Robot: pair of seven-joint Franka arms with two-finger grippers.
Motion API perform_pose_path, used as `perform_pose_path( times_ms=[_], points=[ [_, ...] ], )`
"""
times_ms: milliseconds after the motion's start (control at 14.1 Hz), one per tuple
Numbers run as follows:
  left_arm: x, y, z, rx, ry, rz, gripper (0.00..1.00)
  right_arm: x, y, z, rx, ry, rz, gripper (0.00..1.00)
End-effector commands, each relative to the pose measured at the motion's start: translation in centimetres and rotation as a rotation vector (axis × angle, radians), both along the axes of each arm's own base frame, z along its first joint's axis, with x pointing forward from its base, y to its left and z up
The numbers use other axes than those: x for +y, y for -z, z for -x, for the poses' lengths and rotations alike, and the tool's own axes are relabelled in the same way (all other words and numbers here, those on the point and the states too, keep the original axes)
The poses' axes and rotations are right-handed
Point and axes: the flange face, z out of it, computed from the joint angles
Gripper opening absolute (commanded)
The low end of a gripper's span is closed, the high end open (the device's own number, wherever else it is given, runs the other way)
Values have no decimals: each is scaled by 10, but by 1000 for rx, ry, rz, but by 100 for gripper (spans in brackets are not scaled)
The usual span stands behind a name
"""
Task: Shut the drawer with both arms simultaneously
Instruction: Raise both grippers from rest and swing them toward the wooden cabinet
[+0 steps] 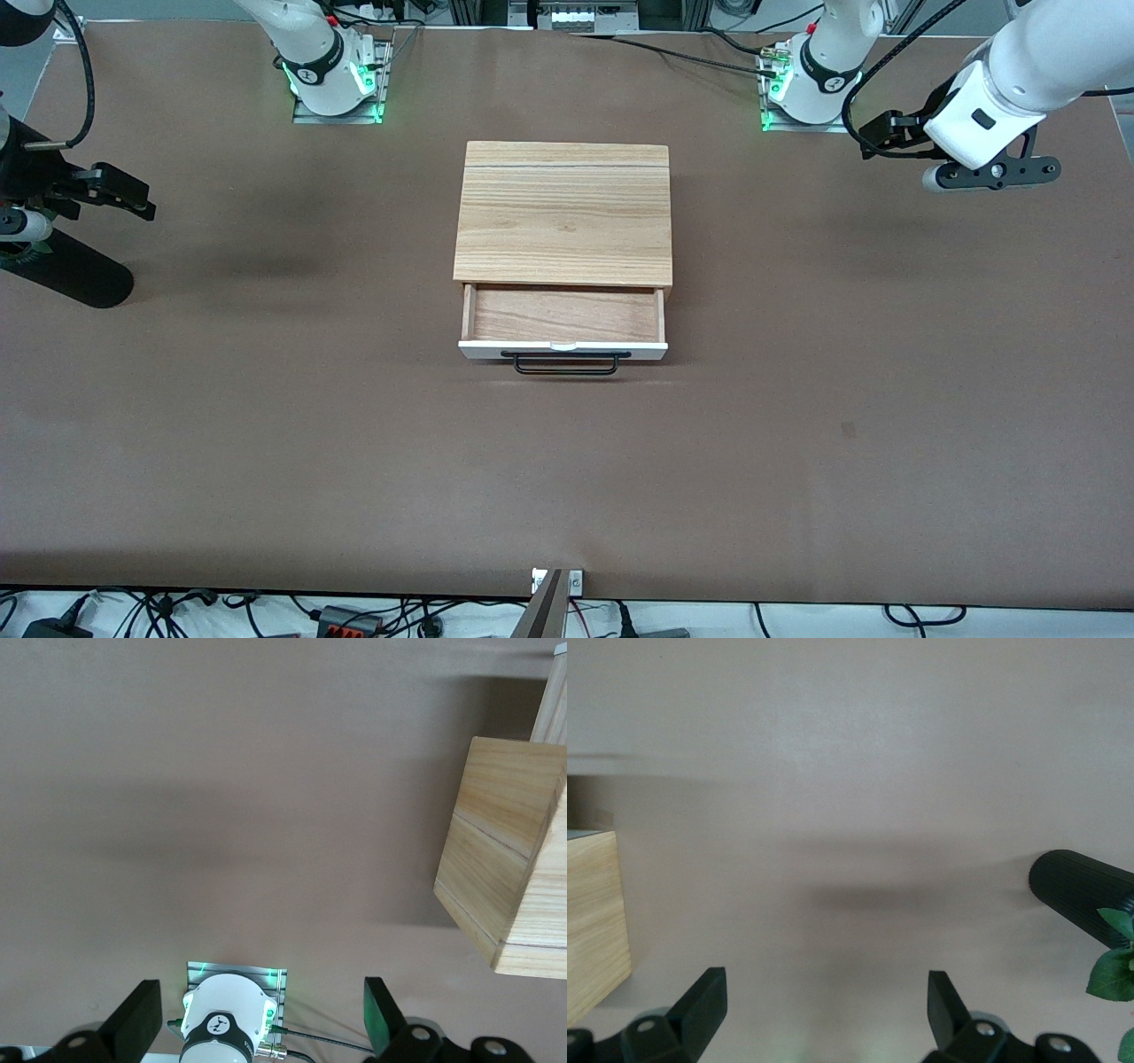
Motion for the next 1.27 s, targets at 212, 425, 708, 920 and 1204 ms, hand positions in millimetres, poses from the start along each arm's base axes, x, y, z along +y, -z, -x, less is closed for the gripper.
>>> perform_pose_path(
  times_ms=[212,425,708,920,1204],
  points=[
    [8,-7,-12,22,7,24,100,5,-4,1,-9,-1,11,100],
    [10,-14,-31,32,15,48,100,6,-3,1,-8,-4,11,100],
    [-1,-1,-46,47,25,69,100,24,37,-15,72,-47,8,100],
    [-4,18,-91,68,23,139,100,58,77,-28,139,-89,-18,100],
    [-66,74,-117,122,14,181,100,115,115,-77,127,-32,-350,100]
  ],
)
